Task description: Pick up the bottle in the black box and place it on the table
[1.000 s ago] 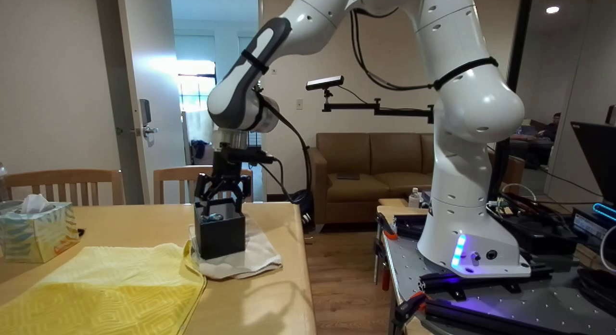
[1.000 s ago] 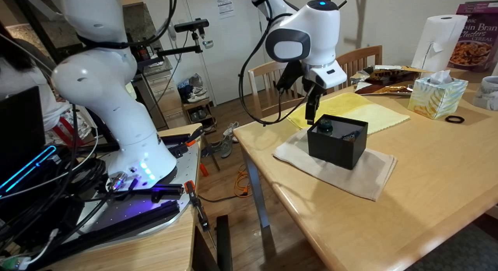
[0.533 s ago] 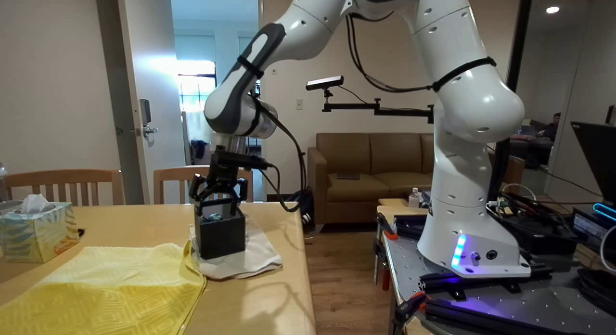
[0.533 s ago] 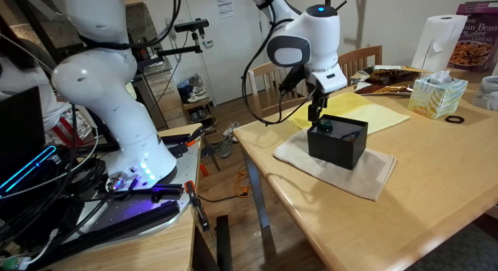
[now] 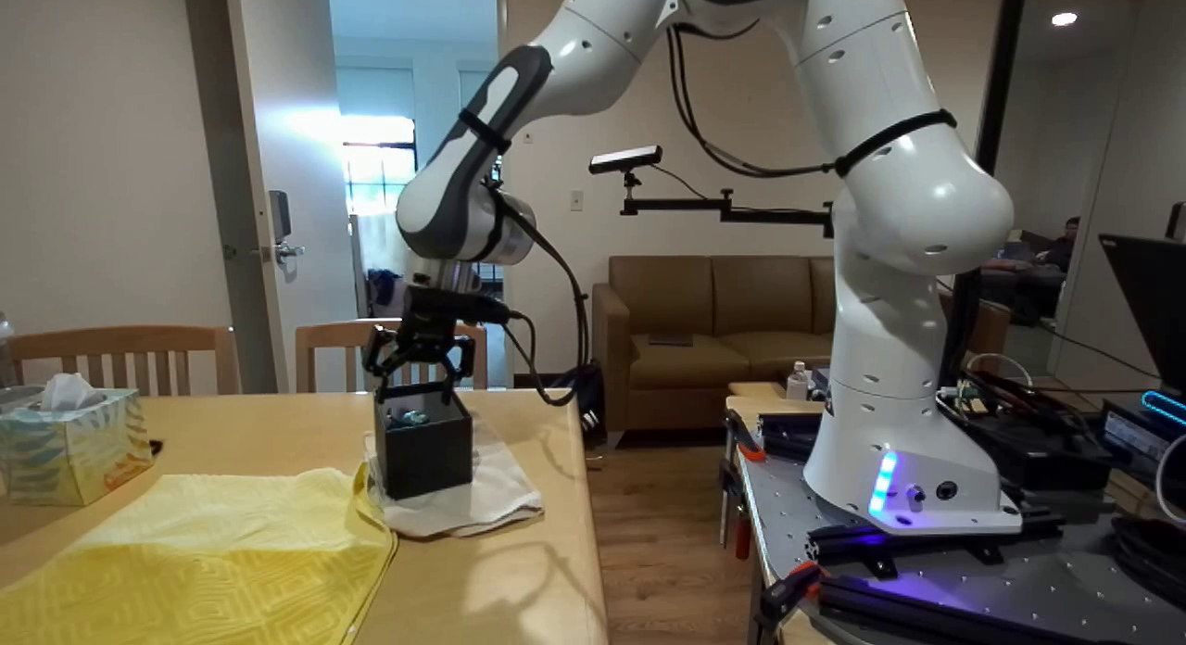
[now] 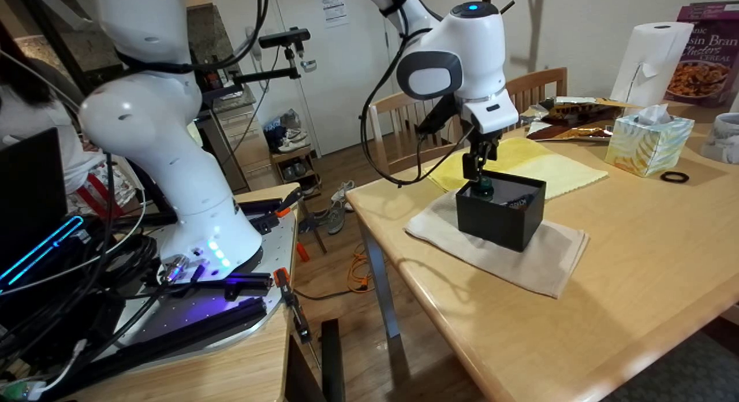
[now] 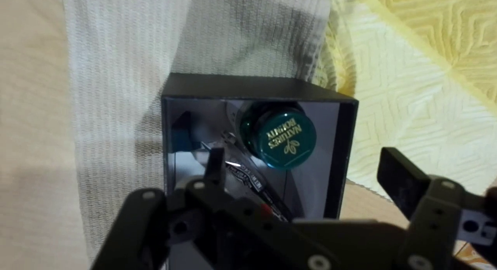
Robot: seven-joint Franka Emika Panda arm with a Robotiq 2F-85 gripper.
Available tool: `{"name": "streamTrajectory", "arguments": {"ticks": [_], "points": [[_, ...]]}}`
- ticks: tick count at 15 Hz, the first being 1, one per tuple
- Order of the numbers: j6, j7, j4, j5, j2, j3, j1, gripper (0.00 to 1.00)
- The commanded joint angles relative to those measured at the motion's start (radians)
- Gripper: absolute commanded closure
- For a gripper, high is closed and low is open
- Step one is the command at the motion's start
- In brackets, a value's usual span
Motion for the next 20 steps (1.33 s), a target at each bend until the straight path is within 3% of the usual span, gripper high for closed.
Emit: {"name": "streamTrajectory", "arguments": {"ticks": [1,3,6,14,20], "points": [[-0.021,0.156,-0.032,-0.131,-0.027,-0.082,0.076,0.0],[-0.046,0.225,-0.035,-0.195,-0.032,-0.12,0.109,0.0],[-0.08,0.25,-0.025,-0.222,-0.035,-0.117,0.113,0.0],[-0.15,0.225,-0.017,-0.196,-0.039,-0.081,0.09,0.0],[-0.14,0.218,-0.006,-0.189,-0.021,-0.079,0.081,0.0]]}}
